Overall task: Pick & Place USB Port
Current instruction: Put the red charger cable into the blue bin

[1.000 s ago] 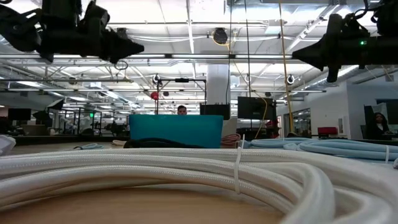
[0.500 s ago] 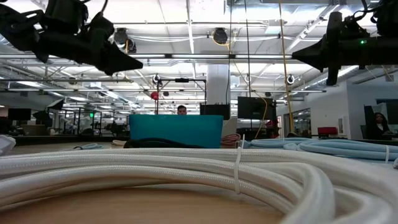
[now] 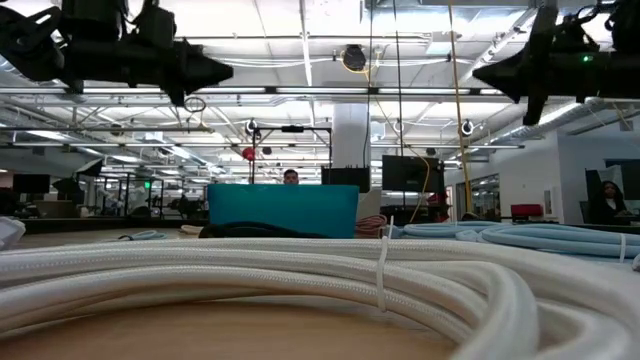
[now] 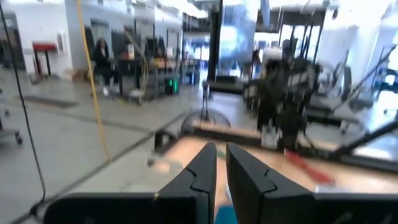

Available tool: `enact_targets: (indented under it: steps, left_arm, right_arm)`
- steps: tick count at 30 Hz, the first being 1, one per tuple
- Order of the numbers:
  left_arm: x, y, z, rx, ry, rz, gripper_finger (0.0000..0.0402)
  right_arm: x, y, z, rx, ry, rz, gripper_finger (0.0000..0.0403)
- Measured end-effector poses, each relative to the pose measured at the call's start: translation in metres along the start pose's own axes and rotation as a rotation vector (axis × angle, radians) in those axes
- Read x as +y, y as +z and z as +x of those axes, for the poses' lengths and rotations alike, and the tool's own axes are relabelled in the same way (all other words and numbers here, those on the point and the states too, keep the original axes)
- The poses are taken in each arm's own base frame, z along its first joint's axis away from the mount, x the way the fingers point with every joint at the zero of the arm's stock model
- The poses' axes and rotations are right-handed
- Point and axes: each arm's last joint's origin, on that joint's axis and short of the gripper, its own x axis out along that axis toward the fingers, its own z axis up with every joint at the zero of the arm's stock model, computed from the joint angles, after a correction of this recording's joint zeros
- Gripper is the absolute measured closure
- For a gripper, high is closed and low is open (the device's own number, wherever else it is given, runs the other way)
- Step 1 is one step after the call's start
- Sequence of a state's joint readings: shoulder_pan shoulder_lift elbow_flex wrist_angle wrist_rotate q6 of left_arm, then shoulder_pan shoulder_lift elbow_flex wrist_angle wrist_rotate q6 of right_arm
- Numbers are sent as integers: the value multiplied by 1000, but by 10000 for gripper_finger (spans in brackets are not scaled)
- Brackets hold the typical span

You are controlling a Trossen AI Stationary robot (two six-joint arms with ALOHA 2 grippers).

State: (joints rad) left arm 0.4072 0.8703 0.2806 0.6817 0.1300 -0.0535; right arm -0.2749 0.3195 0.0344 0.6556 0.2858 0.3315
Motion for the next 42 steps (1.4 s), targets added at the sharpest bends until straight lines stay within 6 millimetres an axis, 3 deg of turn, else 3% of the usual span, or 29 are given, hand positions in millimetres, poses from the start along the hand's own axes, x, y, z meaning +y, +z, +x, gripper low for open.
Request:
enact_targets:
  steps: [4, 7, 13, 18, 23, 27, 34, 38, 42]
  left_arm:
    - [0, -8, 0, 85, 5, 6, 360]
    - [1, -11, -1, 110, 5, 16, 360]
    - [1, -14, -1, 148, 6, 16, 360]
    - [1, -19, -2, 201, 7, 16, 360]
    - [0, -23, -3, 243, 6, 10, 360]
    - [0, -27, -4, 281, 6, 5, 360]
    - [0, -30, -5, 311, 6, 8, 360]
    - [0, -29, -4, 304, 9, 27, 360]
    - [1, -29, -4, 302, 30, 33, 360]
  right_arm:
    - [7, -4, -1, 60, 212, -388, 399]
    - [8, -15, 2, 211, 212, -595, 381]
    - [12, -26, 5, 452, 132, -738, 304]
    - [31, -16, 13, 660, -8, -881, 252]
    - [73, 8, 27, 775, 7, -877, 245]
    - [98, 8, 23, 1050, 58, -826, 260]
    - [103, -10, -13, 1661, -131, -704, 283]
    - [108, -16, -26, 1792, -157, -719, 290]
    - [118, -27, -36, 1872, -51, -671, 293]
